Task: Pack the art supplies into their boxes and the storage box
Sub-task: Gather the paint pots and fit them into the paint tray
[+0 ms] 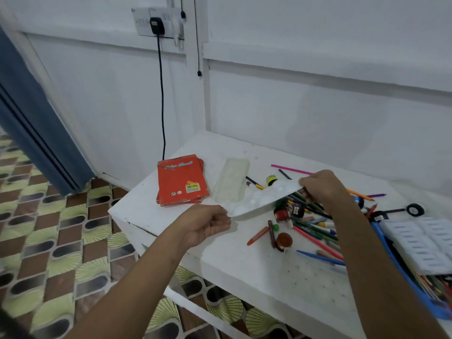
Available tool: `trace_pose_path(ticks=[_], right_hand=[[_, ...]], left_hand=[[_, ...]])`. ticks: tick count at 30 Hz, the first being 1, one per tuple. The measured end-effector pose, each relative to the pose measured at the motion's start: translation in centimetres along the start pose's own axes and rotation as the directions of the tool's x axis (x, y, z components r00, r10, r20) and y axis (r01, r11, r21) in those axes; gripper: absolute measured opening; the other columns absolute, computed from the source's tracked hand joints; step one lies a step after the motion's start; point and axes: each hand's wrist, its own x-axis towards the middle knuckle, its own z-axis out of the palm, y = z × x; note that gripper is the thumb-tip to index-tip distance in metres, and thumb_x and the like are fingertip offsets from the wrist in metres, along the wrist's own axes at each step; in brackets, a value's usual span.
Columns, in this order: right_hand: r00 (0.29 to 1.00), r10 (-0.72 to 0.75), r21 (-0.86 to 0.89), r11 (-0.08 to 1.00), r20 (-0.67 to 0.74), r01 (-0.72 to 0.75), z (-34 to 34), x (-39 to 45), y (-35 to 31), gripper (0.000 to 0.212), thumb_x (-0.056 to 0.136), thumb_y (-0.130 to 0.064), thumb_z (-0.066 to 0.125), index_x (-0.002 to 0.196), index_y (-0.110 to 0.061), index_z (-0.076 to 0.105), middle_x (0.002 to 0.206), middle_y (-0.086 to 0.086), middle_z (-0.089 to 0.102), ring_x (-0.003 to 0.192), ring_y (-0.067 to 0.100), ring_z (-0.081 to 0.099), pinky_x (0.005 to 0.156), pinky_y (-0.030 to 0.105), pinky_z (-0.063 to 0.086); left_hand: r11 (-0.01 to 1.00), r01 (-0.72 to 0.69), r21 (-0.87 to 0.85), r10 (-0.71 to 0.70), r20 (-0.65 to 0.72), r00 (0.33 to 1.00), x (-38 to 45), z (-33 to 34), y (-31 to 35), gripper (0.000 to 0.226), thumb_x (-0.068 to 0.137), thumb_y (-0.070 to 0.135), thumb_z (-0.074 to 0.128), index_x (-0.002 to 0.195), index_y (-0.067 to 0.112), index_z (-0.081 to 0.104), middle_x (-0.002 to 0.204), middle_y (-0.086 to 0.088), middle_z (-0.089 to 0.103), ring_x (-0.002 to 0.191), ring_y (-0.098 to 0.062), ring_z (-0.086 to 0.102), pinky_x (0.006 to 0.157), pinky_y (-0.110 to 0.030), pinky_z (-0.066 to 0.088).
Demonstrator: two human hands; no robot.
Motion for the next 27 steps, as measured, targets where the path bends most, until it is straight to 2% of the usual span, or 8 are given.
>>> trace_pose_path(ticks=[4,7,11,14,17,21,23,27], right_hand=[[0.999,-0.004,0.017,1.0,-0.053,0.005,-0.5,0.4,0.8,0.02,0.088,0.001,0.05,0.078,0.013,0.062,0.06,0.017,0.056,0.05,0.027,0.05,0.058,0.036,0.046],[0.993,0.01,0.032,0.999,-0.119,-0.006,-1.7,0.6,1.5,0.02,0.089,-0.004,0.052,0.079,0.01,0.063,0.063,0.017,0.058,0.055,0.027,0.052,0.064,0.038,0.048],[0.988,-0.008,0.09,0.996,-0.157,0.022,-3.6,0.3,1.9,0.016,0.092,-0.007,0.053,0.087,0.004,0.063,0.066,0.013,0.055,0.057,0.02,0.048,0.052,0.03,0.044],[0.988,-0.043,0.161,0.985,-0.146,0.067,-4.2,0.4,2.1,0.016,0.095,-0.013,0.053,0.096,-0.001,0.064,0.068,0.011,0.057,0.058,0.019,0.049,0.054,0.029,0.044],[0.991,-0.08,0.163,0.982,-0.103,0.097,-3.5,0.8,2.3,0.019,0.096,-0.017,0.053,0.106,-0.005,0.064,0.081,0.009,0.06,0.066,0.019,0.053,0.058,0.03,0.047],[0.989,-0.148,0.126,0.981,0.004,0.146,0.1,2.1,0.8,0.02,0.096,-0.022,0.053,0.105,-0.01,0.066,0.101,0.009,0.064,0.073,0.019,0.054,0.063,0.036,0.048],[0.982,-0.164,0.081,0.984,0.097,0.157,2.6,2.5,-0.5,0.026,0.094,-0.029,0.056,0.109,-0.011,0.066,0.099,0.005,0.065,0.073,0.019,0.055,0.065,0.039,0.049],[0.935,-0.235,0.007,0.97,0.265,0.242,8.8,2.9,-2.8,0.026,0.09,-0.028,0.061,0.101,-0.006,0.068,0.082,0.004,0.065,0.065,0.014,0.055,0.052,0.022,0.042]], left_hand=[[0.999,0.051,-0.015,-0.05,0.036,0.998,0.9,1.3,-0.6,0.015,0.086,-0.005,0.062,0.099,-0.008,0.058,0.08,-0.017,0.058,0.062,-0.023,0.067,0.054,-0.027,0.058],[0.998,0.06,-0.018,-0.059,0.07,0.996,1.4,2.7,-0.8,0.008,0.086,-0.006,0.062,0.094,-0.008,0.06,0.078,-0.017,0.061,0.061,-0.021,0.067,0.056,-0.027,0.059],[0.994,0.093,-0.064,-0.084,0.13,0.988,2.4,4.2,-0.6,0.003,0.085,-0.008,0.061,0.088,-0.007,0.06,0.067,-0.014,0.063,0.056,-0.02,0.067,0.055,-0.026,0.058],[1.0,0.027,-0.009,-0.026,0.11,0.994,2.9,5.1,0.1,0.008,0.085,-0.008,0.061,0.093,-0.007,0.062,0.075,-0.016,0.064,0.061,-0.02,0.066,0.056,-0.025,0.058],[0.989,-0.109,0.103,0.104,0.056,0.993,3.3,4.4,1.5,0.013,0.084,-0.008,0.063,0.097,-0.004,0.065,0.082,-0.015,0.067,0.065,-0.018,0.064,0.063,-0.026,0.06],[0.948,-0.223,0.228,0.24,-0.052,0.969,3.8,0.7,3.8,0.026,0.083,-0.007,0.065,0.108,0.0,0.061,0.088,-0.017,0.068,0.063,-0.018,0.065,0.06,-0.028,0.059],[0.919,-0.251,0.303,0.301,-0.13,0.945,3.6,-1.7,4.7,0.024,0.082,-0.007,0.064,0.105,0.0,0.063,0.09,-0.019,0.068,0.067,-0.021,0.065,0.062,-0.029,0.06],[0.882,-0.222,0.416,0.358,-0.285,0.889,2.4,-6.5,5.4,0.018,0.08,-0.008,0.062,0.094,0.003,0.065,0.088,-0.017,0.07,0.066,-0.024,0.067,0.058,-0.029,0.059]])
